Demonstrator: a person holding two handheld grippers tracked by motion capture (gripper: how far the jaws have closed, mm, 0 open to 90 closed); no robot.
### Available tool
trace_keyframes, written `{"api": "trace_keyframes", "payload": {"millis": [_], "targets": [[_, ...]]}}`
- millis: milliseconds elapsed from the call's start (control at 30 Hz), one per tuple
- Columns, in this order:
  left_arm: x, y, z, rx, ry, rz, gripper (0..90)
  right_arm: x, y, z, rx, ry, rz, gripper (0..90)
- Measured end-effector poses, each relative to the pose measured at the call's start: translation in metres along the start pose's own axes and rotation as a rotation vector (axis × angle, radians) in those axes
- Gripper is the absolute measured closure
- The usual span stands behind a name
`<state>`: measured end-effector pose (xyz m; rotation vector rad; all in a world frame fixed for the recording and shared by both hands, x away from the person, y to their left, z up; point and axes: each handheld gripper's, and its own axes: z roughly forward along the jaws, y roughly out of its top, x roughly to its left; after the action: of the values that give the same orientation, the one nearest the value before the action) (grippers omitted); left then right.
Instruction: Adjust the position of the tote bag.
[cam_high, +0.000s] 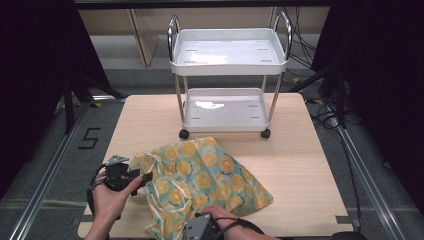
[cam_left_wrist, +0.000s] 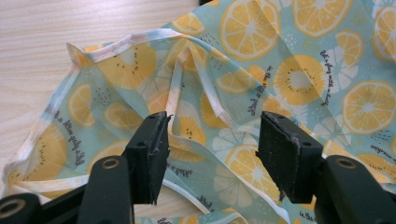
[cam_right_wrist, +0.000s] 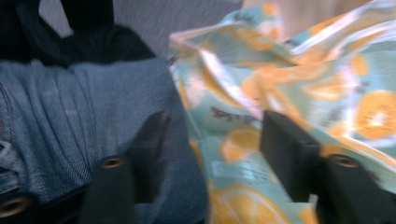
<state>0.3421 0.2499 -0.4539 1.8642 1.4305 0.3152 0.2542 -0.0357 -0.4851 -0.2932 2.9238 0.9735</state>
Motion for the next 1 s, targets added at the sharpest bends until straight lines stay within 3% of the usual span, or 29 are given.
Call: {"api": "trace_keyframes", "payload": {"millis": [67,133,200,233,267,300,333,400,500,533,633,667,700,733,900,967,1000], "targets": [[0.000,0.000,0.000,-0.010,0.002,-0.009,42.5,0.001,0.000,0.012,0.044,-0.005,-0.020,36.5],[0.000,0.000,0.000,-0.011,0.002,-0.011,42.5,-0.002,0.000,0.016,0.072,-0.052,-0.093,34.7],[0.000,0.000,0.000,-0.003,-0.003,-0.005,42.5,-0.002,-0.001,0.019,0.099,-0.070,-0.083,35.9],[0.000,0.000,0.000,-0.001,0.000,0.000,42.4,-0.006,-0.001,0.021,0.102,-0.077,-0.120,39.0],[0.000,0.000,0.000,0.001,-0.001,0.001,42.4,-0.006,-0.004,0.022,0.094,-0.062,-0.007,50.4],[0.000,0.000,0.000,0.001,-0.001,0.001,42.4,-0.006,-0.004,0.022,0.094,-0.062,-0.007,50.4],[0.000,0.000,0.000,-0.001,0.000,-0.001,42.4,-0.010,-0.005,0.020,0.079,-0.067,0.021,57.8],[0.001,0.000,0.001,0.001,-0.003,-0.004,42.4,-0.014,-0.005,0.019,0.076,-0.063,0.042,62.4],[0.001,0.000,0.000,0.003,0.000,0.001,42.4,-0.015,-0.005,0.018,0.077,-0.039,0.051,64.1],[0.001,0.000,0.001,0.005,0.000,0.001,42.4,-0.015,-0.004,0.017,0.077,-0.023,0.055,72.0],[0.000,0.000,0.001,0.005,0.000,0.000,42.4,-0.015,-0.004,0.016,0.072,-0.013,0.047,76.8],[0.000,-0.001,0.001,0.007,0.000,0.000,42.4,-0.015,-0.005,0.015,0.070,0.030,0.108,86.0],[0.000,-0.001,0.001,0.007,0.000,0.000,42.4,-0.015,-0.005,0.015,0.070,0.030,0.108,86.0],[0.001,-0.001,0.001,0.007,0.000,0.000,42.4,-0.016,-0.007,0.013,0.072,0.049,0.157,89.7],[0.003,0.000,0.000,0.000,-0.002,-0.008,42.5,-0.019,-0.005,0.005,0.052,0.043,0.138,90.0],[0.004,0.000,-0.002,-0.008,0.004,-0.011,42.6,-0.023,-0.004,-0.008,0.039,-0.011,0.121,90.0],[0.005,0.001,-0.002,-0.021,0.005,-0.020,42.7,-0.024,-0.005,-0.013,0.038,-0.012,0.128,90.0]]}}
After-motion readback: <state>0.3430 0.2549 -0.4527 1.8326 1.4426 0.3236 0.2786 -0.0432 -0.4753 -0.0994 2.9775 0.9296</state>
